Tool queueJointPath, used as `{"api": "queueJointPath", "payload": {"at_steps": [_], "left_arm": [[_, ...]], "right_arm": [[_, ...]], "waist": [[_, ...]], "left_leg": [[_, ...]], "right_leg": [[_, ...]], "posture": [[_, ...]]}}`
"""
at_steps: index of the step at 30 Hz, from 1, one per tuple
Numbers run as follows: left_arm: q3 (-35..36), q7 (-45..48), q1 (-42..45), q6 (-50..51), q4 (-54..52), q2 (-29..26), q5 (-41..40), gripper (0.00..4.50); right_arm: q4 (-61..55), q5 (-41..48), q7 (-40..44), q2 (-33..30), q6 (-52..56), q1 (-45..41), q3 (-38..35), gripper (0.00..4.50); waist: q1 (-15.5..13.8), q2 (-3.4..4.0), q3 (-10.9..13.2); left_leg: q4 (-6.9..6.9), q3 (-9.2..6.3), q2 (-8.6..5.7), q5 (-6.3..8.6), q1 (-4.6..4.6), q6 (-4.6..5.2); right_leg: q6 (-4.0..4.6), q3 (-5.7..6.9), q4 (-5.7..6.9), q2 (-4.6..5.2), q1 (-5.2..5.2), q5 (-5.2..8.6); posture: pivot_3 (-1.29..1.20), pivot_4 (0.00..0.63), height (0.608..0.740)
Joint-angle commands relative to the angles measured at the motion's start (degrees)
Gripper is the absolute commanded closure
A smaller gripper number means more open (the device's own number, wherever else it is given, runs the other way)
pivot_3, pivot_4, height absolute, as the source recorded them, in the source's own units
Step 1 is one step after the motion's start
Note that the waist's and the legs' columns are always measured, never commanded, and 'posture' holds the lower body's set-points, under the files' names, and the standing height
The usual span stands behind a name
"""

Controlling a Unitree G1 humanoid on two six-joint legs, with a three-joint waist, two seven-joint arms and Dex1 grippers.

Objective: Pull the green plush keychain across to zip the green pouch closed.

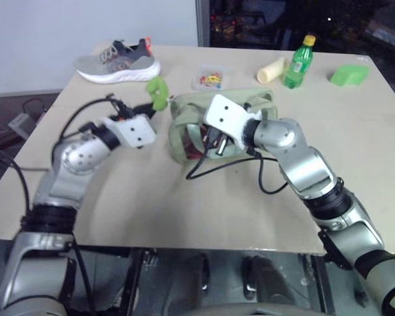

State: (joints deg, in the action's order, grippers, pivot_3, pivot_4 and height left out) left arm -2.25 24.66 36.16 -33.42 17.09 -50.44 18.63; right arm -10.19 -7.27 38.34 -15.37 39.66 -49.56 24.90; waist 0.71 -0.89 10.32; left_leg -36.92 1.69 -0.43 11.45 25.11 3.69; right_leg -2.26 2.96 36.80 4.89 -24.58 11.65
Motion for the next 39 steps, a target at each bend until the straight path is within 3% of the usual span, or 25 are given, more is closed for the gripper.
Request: {"api": "queueJointPath", "payload": {"at_steps": [1,5,6,7,11,15,19,21,24,26,29,33,38,39], "left_arm": [[-1.06,-0.42,7.57,-9.58,2.81,-2.97,2.40,4.45],[-5.44,6.73,15.48,-15.43,8.96,-1.92,-2.15,4.45],[-6.45,8.30,16.75,-16.27,10.13,-1.37,-3.27,3.85],[-7.23,9.02,17.88,-17.05,11.21,-0.84,-3.42,3.64],[-8.58,11.49,20.52,-19.51,14.42,0.87,-5.96,1.93],[-6.23,17.65,18.43,-13.39,13.51,1.49,-16.91,1.93],[0.85,25.46,9.70,11.50,4.65,1.52,-37.58,1.93],[5.58,26.94,0.91,25.14,-2.94,0.16,-47.59,1.93],[10.64,25.72,-10.76,36.33,-13.34,-0.03,-55.03,1.93],[12.15,23.01,-19.43,42.14,-20.68,1.60,-57.88,1.93],[12.95,18.96,-24.41,47.23,-27.00,4.78,-59.69,1.93],[11.88,12.26,-25.01,50.16,-30.00,10.12,-56.28,1.93],[10.72,10.56,-23.45,49.97,-29.62,13.41,-52.25,1.93],[10.58,10.59,-23.30,50.03,-29.44,13.80,-51.70,2.13]], "right_arm": [[-0.68,0.28,-0.30,0.96,-1.34,-0.99,-0.34,4.50],[0.07,0.22,-0.67,1.67,-1.80,-1.27,-0.40,4.50],[0.28,0.18,-0.79,1.91,-1.90,-1.32,-0.41,4.50],[0.41,0.14,-0.89,2.12,-1.95,-1.33,-0.43,4.50],[0.60,0.00,-1.24,2.59,-2.02,-1.26,-0.51,4.50],[0.20,-0.04,-1.60,2.62,-1.74,-0.99,-0.65,4.50],[-0.26,-0.01,-1.67,2.43,-1.53,-0.64,-0.69,4.50],[-0.33,0.02,-1.52,2.24,-1.50,-0.57,-0.72,4.50],[-0.71,0.14,-1.17,1.89,-1.30,-0.44,-0.76,4.50],[-0.95,0.31,-0.71,1.51,-1.20,-0.38,-0.69,4.50],[-1.23,0.49,-0.25,1.15,-1.06,-0.40,-0.57,4.50],[-1.45,0.67,0.53,0.68,-0.98,-0.63,-0.40,4.50],[-1.76,0.65,1.10,0.12,-0.77,-0.85,-0.45,4.50],[-1.88,0.65,1.19,-0.02,-0.69,-0.87,-0.42,4.50]], "waist": [[0.02,0.00,0.00],[0.09,0.00,0.00],[0.14,0.00,0.00],[0.13,0.00,0.00],[0.33,-0.01,0.00],[0.37,-0.01,0.00],[0.83,-0.01,0.00],[1.53,-0.01,0.00],[1.85,-0.01,0.01],[1.43,-0.01,0.01],[0.78,-0.01,0.01],[0.10,-0.05,-0.02],[0.18,-0.05,-0.02],[0.12,-0.05,-0.02]], "left_leg": [[0.00,0.01,-0.01,0.00,0.01,0.01],[0.01,0.10,-0.03,-0.10,0.02,0.17],[0.01,0.11,-0.02,-0.10,0.02,0.17],[0.00,0.14,-0.02,-0.11,0.02,0.18],[-0.04,0.21,0.04,-0.11,0.02,0.19],[-0.05,0.30,0.13,-0.11,0.02,0.20],[-0.15,0.34,0.18,-0.10,0.02,0.21],[-0.19,0.32,0.20,-0.10,0.01,0.21],[-0.21,0.36,0.24,-0.10,-0.02,0.20],[-0.18,0.33,0.28,-0.10,-0.04,0.19],[-0.20,0.21,0.27,-0.08,-0.07,0.17],[-0.23,0.11,0.25,0.02,-0.11,-0.15],[-0.16,0.23,0.30,-0.14,-0.13,0.02],[-0.15,0.24,0.31,-0.14,-0.13,0.03]], "right_leg": [[0.00,0.00,-0.01,-0.05,0.00,0.00],[-0.02,-0.03,0.00,-0.22,0.01,0.00],[-0.03,-0.05,0.01,-0.23,0.01,0.01],[-0.03,-0.08,0.03,-0.25,0.00,0.01],[-0.04,-0.14,0.04,-0.34,0.00,0.01],[-0.05,-0.22,0.06,-0.40,-0.04,0.01],[-0.06,-0.30,0.13,-0.43,-0.05,0.01],[-0.06,-0.33,0.17,-0.42,-0.05,0.01],[-0.06,-0.46,0.22,-0.44,-0.07,0.01],[-0.04,-0.42,0.21,-0.42,-0.07,0.01],[-0.02,-0.31,0.16,-0.26,-0.02,0.02],[0.02,-0.19,0.16,-0.11,0.02,0.02],[0.08,-0.37,0.19,-0.52,0.00,-0.04],[0.08,-0.37,0.18,-0.54,0.00,-0.04]], "posture": [[0.00,0.150,0.740],[0.00,0.150,0.740],[0.00,0.150,0.740],[0.00,0.150,0.740],[0.00,0.150,0.740],[0.00,0.150,0.740],[0.00,0.150,0.740],[0.00,0.150,0.740],[0.00,0.150,0.740],[0.00,0.150,0.740],[0.00,0.150,0.740],[0.00,0.150,0.740],[0.00,0.150,0.740],[0.00,0.150,0.740]]}}
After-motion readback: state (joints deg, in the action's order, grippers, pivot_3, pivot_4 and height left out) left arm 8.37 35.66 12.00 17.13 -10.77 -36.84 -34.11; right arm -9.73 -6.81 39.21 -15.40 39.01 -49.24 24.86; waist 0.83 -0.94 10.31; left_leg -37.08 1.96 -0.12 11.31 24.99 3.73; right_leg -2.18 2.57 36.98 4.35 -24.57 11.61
